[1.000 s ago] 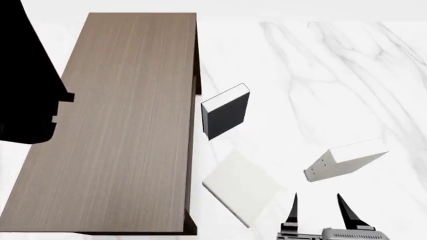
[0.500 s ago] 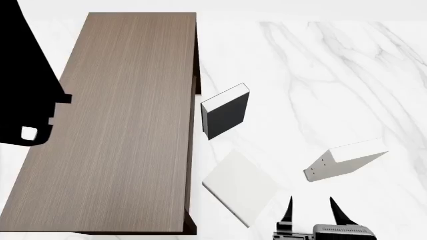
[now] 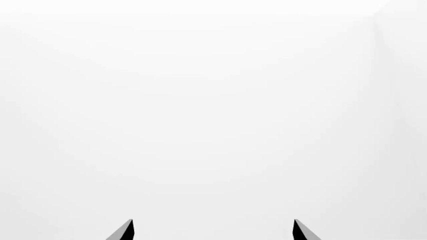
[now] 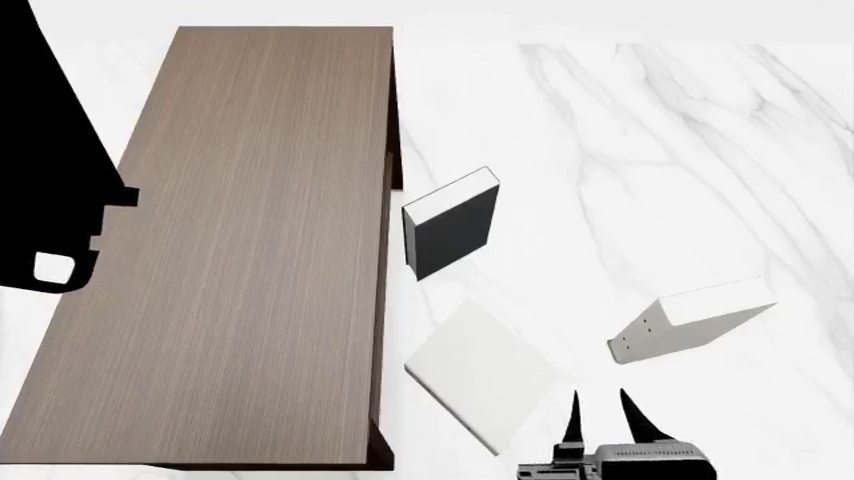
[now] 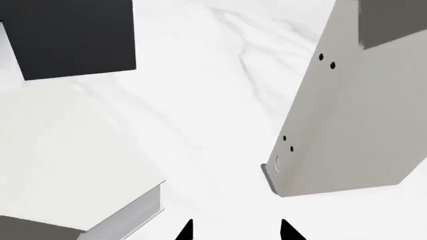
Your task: Pick up the book on the right and place it under the cabinet shelf.
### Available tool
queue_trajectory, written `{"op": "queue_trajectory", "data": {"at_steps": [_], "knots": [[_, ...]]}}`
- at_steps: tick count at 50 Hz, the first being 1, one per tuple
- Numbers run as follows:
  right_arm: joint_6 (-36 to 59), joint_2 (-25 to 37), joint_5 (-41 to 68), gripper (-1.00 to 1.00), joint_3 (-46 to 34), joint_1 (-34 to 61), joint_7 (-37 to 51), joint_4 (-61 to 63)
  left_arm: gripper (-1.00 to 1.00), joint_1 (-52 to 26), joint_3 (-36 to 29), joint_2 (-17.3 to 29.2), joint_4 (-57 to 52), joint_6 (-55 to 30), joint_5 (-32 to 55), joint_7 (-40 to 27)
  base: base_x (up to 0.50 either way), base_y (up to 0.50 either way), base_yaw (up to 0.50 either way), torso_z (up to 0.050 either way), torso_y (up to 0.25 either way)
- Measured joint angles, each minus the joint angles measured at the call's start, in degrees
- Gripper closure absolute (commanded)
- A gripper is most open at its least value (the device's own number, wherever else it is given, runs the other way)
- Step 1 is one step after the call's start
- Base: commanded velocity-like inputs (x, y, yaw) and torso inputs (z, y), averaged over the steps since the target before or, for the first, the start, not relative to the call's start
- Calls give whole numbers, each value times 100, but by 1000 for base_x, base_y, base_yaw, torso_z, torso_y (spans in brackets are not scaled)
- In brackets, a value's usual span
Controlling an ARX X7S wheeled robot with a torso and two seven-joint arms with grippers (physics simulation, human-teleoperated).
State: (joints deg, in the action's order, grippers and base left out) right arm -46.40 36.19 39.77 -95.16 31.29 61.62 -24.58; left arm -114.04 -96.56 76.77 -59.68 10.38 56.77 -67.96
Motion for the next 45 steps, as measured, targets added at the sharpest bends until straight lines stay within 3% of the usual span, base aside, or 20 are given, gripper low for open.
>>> {"op": "queue_trajectory", "data": {"at_steps": [45], "knots": [[-428,-590,-286,-100,184,-150,-350,-665,-100,-132,-465,102,63,231,-238,5,7,3,8,0,-6]]}}
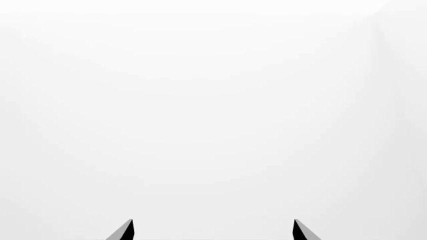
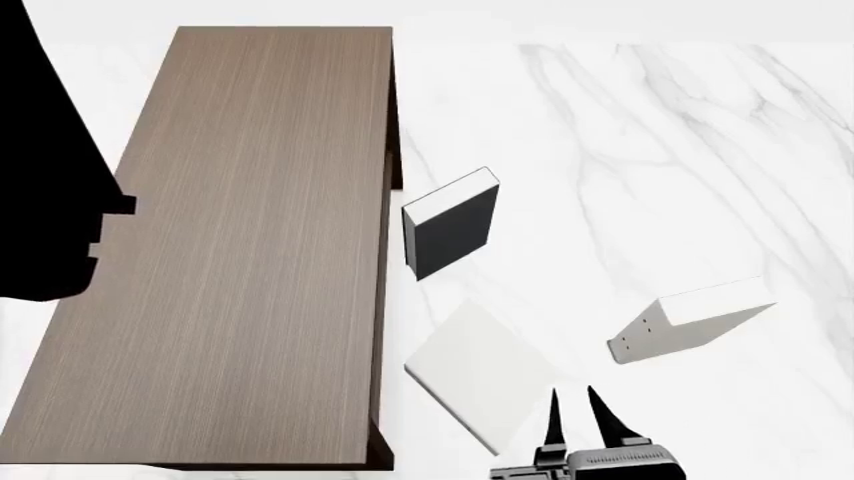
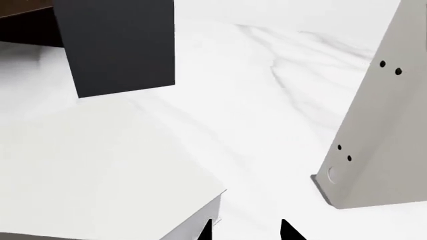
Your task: Pick up the book on the right and place it under the cabinet shelf.
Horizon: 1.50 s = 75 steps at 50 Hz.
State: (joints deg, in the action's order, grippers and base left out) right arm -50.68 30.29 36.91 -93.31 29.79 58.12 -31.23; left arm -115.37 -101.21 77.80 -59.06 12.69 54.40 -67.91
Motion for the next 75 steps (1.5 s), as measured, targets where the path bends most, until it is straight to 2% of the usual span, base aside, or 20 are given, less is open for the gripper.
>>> {"op": "queue_trajectory", "data": {"at_steps": [17,47,58,75], "knots": [[102,-267,6,-100,5,191,-351,-233,-100,32,-20,64,26,29,-31,42,10,6,15,0,-7],[574,-814,161,-100,240,655,-1581,-719,-100,33,43,228,49,63,-4,168,9,6,13,0,-7],[933,-864,176,-100,282,763,-1797,-551,-100,50,76,287,69,95,-16,202,7,6,14,0,-10],[935,-1205,143,-100,391,792,-2191,-854,-100,63,130,371,62,103,-14,249,11,8,18,0,-12]]}}
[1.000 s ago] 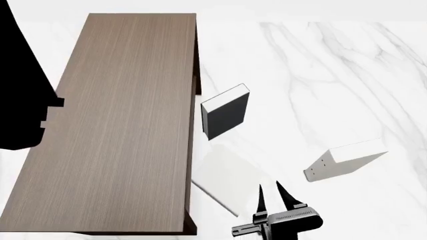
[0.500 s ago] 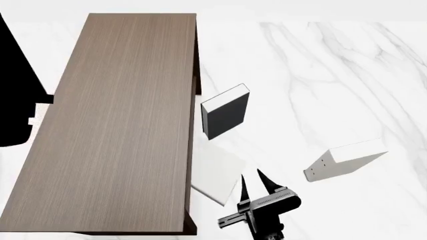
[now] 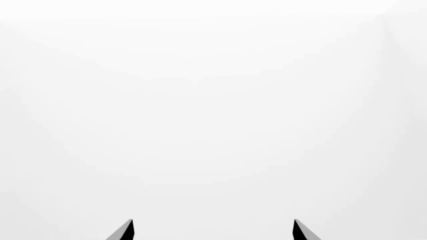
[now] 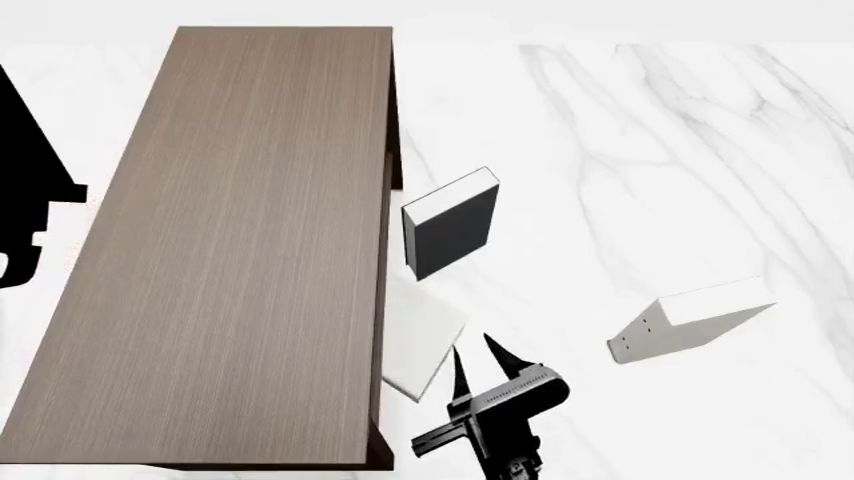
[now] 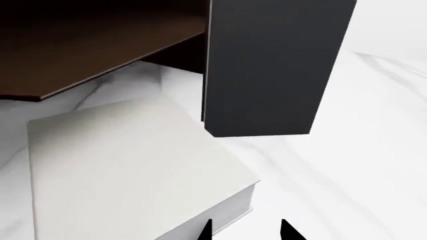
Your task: Pick up the book on the right and place it under the cabinet shelf.
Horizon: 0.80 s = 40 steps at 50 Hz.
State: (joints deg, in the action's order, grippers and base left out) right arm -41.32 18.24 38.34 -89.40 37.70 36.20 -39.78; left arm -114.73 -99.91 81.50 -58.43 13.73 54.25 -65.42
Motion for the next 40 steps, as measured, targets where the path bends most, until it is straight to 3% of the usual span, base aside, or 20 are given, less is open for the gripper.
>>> {"op": "queue_trajectory", "data": {"at_steps": [21,40], "knots": [[-51,-470,45,-100,159,127,-743,-605,-100,44,48,108,2,9,-13,58,9,9,18,0,-12],[-478,-778,457,-100,486,165,-2301,-1443,-100,35,132,142,16,-37,46,115,10,10,19,0,-10]]}}
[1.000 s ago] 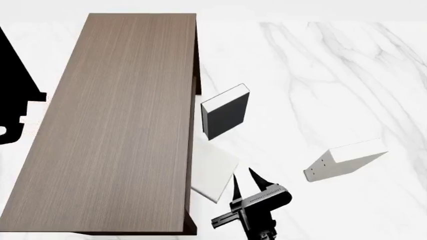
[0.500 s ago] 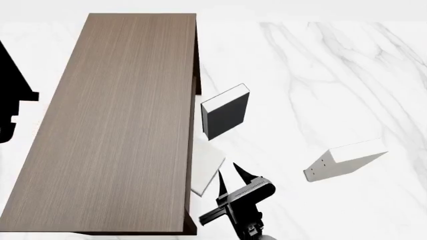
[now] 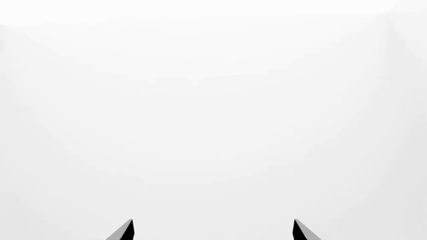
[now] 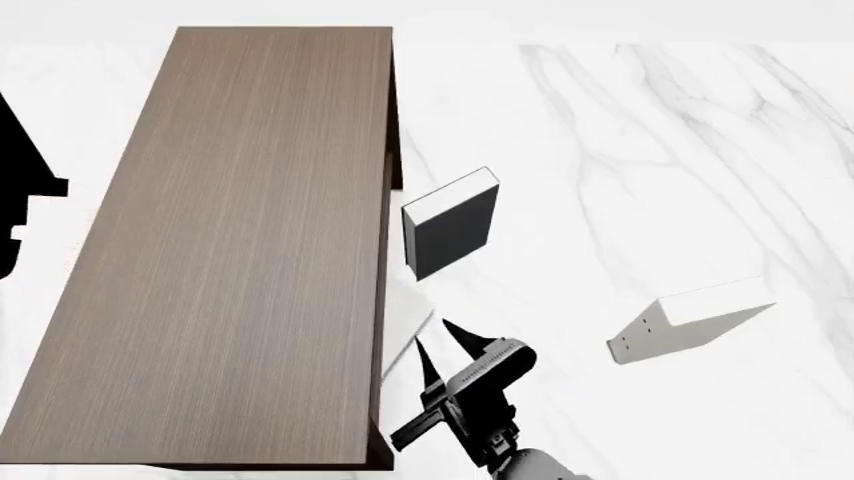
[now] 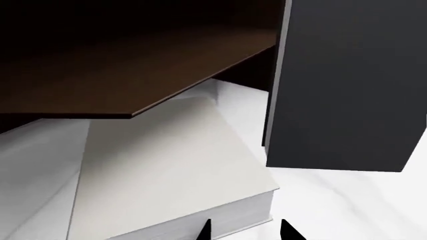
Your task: Pick up the book on the right and place it under the cabinet shelf.
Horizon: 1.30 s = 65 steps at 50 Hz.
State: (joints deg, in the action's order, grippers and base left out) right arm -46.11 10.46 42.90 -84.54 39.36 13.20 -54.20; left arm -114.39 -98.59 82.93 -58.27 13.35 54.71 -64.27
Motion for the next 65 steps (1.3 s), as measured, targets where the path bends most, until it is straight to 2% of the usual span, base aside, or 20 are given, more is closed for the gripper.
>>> {"op": "queue_trajectory", "data": {"at_steps": [18,38,47,65], "knots": [[-123,-375,39,-100,404,104,-1021,-745,-100,-4,74,74,7,-28,54,69,9,11,18,0,-10],[884,-596,-854,-100,1820,259,-1793,-721,-100,42,127,58,-4,-105,70,56,9,10,15,0,-11],[1179,-617,-999,-100,2039,283,-1692,-594,-100,58,153,37,11,-122,71,51,10,9,17,0,-13],[1426,-668,-901,-100,1854,345,-1370,-446,-100,108,195,73,3,-116,63,64,9,8,17,0,-15]]}}
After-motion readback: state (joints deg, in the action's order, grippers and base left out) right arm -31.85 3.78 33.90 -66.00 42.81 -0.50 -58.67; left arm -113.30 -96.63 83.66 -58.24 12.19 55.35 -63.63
